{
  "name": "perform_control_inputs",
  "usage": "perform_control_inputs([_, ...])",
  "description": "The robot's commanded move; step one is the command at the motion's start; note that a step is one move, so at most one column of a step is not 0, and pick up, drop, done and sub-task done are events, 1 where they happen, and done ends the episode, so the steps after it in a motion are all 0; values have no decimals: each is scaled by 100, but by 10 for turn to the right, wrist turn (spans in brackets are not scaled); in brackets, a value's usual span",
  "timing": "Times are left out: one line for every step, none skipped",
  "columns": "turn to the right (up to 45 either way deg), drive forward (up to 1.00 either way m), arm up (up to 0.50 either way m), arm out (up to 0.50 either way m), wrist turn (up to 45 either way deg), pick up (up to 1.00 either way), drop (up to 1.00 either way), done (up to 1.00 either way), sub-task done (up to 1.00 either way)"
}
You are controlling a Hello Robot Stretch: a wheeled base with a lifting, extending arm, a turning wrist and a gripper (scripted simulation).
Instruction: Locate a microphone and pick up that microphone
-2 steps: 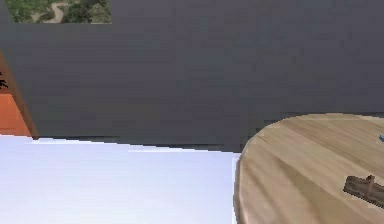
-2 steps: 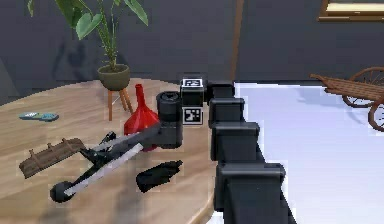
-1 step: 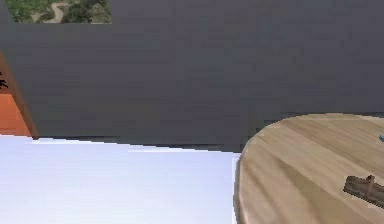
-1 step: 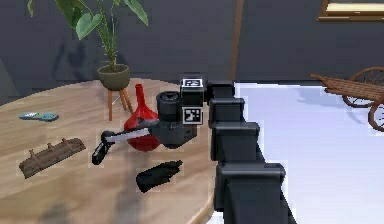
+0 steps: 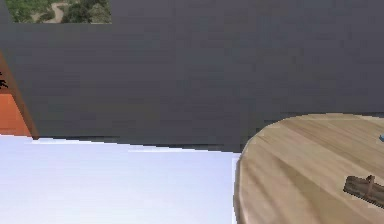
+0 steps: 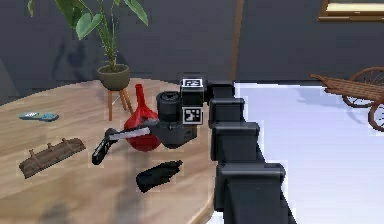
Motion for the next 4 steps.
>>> perform_control_inputs([0, 0, -22, 0, 0, 0, 0, 0, 0])
perform_control_inputs([0, 0, 0, 0, 0, 100, 0, 0, 0])
perform_control_inputs([0, 0, 10, 0, 0, 0, 0, 0, 0])
perform_control_inputs([0, 0, 0, 0, 0, 0, 0, 100, 0])
